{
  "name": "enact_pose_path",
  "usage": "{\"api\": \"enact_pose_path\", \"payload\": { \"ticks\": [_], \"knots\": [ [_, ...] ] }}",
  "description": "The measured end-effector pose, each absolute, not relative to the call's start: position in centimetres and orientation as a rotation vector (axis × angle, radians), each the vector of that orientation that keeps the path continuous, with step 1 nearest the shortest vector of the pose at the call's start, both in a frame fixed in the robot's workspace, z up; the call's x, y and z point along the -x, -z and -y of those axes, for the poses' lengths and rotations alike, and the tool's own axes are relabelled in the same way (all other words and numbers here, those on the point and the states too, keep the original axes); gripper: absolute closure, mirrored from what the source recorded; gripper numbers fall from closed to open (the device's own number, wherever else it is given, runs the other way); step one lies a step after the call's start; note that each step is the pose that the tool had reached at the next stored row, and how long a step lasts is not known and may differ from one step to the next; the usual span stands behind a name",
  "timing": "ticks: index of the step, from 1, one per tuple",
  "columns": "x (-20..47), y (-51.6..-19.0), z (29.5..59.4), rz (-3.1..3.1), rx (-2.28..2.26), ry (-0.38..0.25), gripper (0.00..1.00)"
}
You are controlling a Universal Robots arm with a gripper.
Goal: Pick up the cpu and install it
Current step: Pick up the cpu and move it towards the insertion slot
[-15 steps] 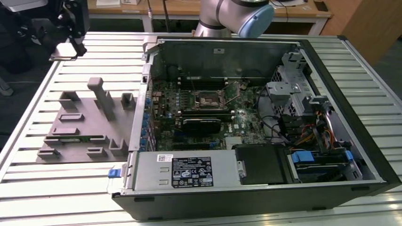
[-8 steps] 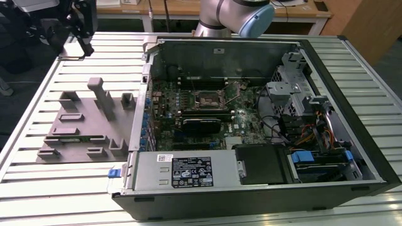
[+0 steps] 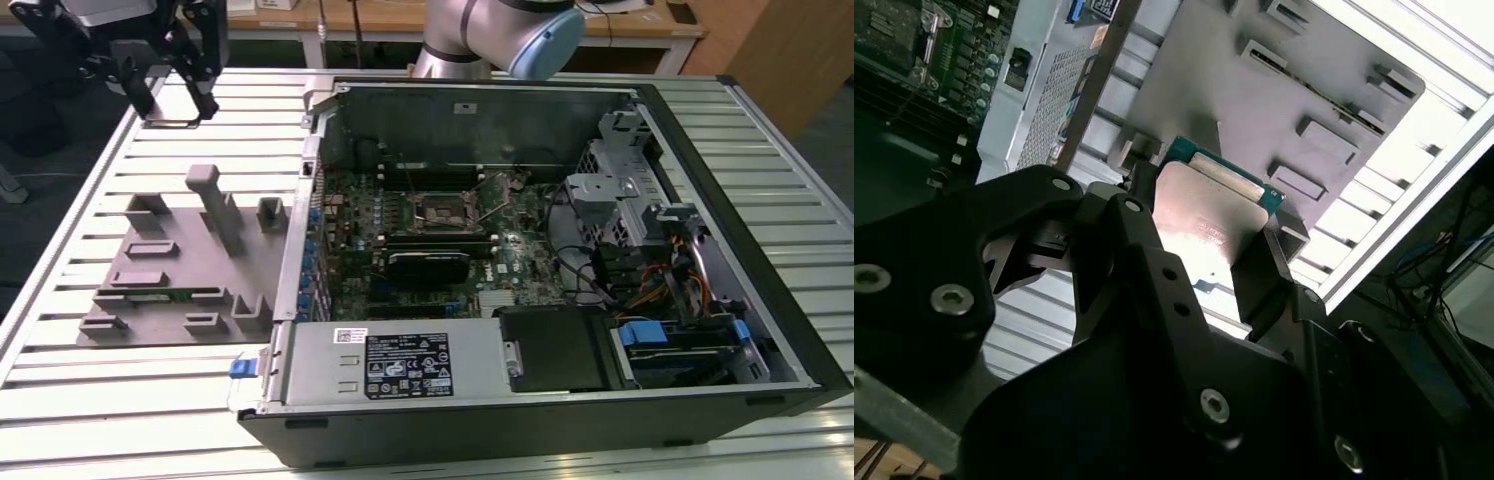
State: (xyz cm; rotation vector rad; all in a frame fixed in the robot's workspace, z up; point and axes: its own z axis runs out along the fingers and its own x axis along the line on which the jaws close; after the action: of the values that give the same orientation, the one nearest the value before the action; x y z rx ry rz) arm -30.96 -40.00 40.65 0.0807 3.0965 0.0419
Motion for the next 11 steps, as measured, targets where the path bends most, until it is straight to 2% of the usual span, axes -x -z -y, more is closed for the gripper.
{"api": "enact_pose_path", "payload": {
  "ticks": [11],
  "knots": [
    [28.5, -40.7, 40.0, -3.097, -0.081, -0.042, 0.45]
  ]
}}
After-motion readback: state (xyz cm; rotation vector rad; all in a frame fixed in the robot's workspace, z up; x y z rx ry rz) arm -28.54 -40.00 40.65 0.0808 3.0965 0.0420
